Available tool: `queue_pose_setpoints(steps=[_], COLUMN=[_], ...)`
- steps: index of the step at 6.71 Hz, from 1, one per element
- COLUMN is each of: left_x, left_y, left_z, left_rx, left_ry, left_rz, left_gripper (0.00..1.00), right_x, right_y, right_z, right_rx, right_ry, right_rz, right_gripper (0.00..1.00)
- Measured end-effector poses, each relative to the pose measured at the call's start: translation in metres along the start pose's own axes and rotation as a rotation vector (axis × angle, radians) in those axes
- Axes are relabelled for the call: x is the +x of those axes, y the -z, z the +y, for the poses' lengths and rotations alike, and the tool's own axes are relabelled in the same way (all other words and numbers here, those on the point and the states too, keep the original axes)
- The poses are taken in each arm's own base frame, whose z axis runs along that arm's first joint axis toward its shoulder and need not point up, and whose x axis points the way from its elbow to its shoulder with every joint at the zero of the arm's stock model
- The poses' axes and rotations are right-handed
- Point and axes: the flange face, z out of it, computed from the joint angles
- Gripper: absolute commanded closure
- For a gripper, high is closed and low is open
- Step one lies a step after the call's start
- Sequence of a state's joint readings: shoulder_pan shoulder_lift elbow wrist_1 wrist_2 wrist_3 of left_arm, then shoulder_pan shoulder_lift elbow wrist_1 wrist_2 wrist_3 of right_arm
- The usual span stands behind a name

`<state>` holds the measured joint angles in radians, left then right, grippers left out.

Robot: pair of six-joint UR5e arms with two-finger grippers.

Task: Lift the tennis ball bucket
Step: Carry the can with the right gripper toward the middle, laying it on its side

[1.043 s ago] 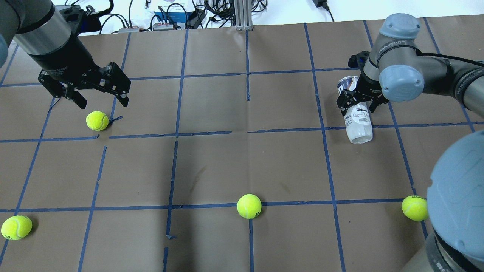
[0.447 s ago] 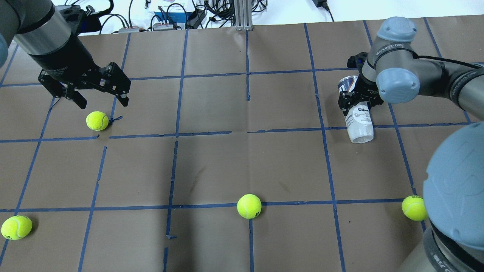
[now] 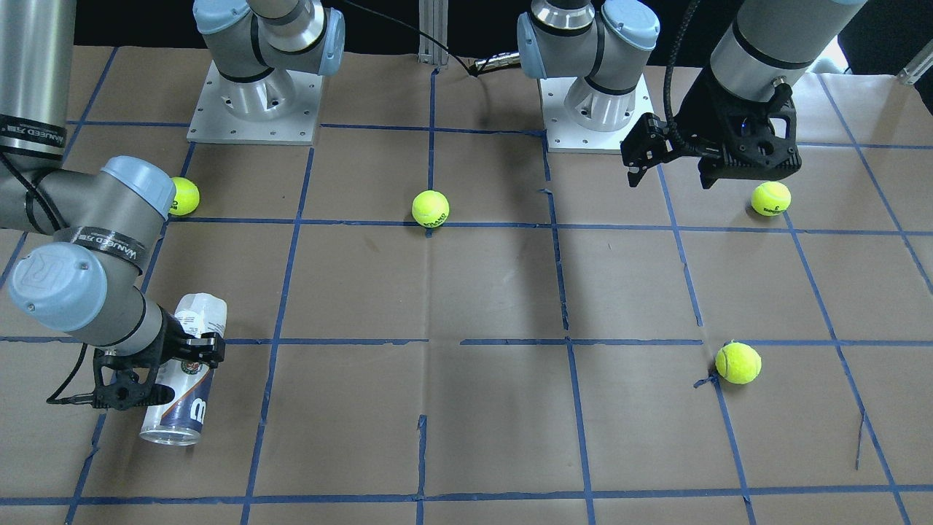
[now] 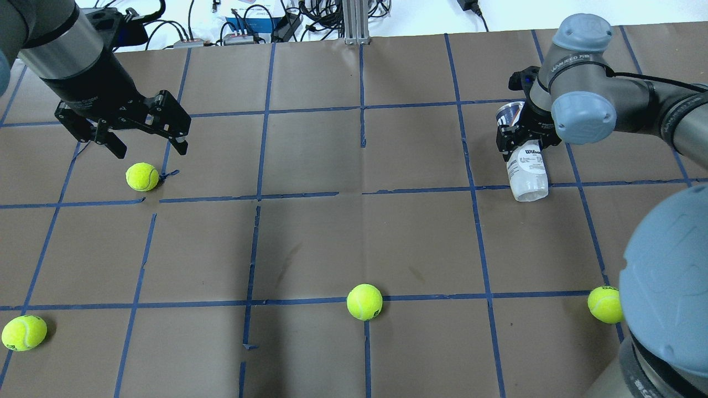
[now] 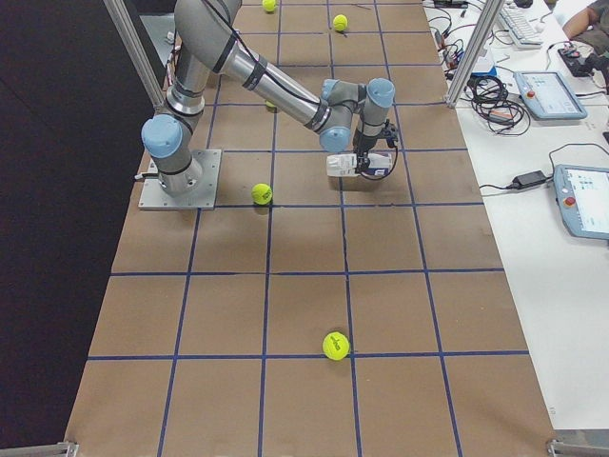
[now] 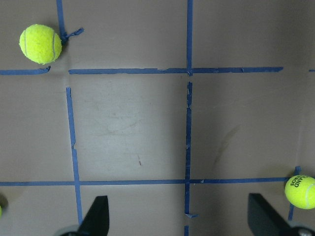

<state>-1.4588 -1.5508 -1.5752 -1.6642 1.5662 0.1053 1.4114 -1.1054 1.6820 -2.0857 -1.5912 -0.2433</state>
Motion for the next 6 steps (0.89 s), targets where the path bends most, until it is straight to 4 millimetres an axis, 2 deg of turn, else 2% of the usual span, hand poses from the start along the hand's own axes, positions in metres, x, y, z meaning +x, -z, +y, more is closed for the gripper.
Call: queue_pose_setpoints(steps=[1, 2, 4, 5, 6], left_x=[0.0, 0.0, 0.0, 0.0, 0.0], left_y=[0.0, 0.0, 0.0, -0.001, -0.002], left_z=[0.0, 0.0, 0.0, 0.0, 0.0], left_rx=[0.0, 0.0, -0.001, -0.002, -0.004], left_ry=[0.0, 0.0, 0.0, 0.001, 0.001], left_rz=[0.0, 0.0, 0.0, -0.001, -0.001], left_gripper=[0.0, 0.0, 0.0, 0.0, 0.0], right_x=[-0.025, -0.07, -0.174, -0.211, -0.24], right_y=[0.015, 0.034, 0.078, 0.09, 0.093], right_z=[-0.007, -0.014, -0.023, -0.031, -0.043], right_rx=[0.012, 0.034, 0.112, 0.145, 0.171], right_ry=[0.059, 0.166, 0.461, 0.628, 0.8], right_rz=[0.01, 0.026, 0.076, 0.094, 0.112], right_gripper=[0.33, 0.33, 0.33, 0.33, 0.33])
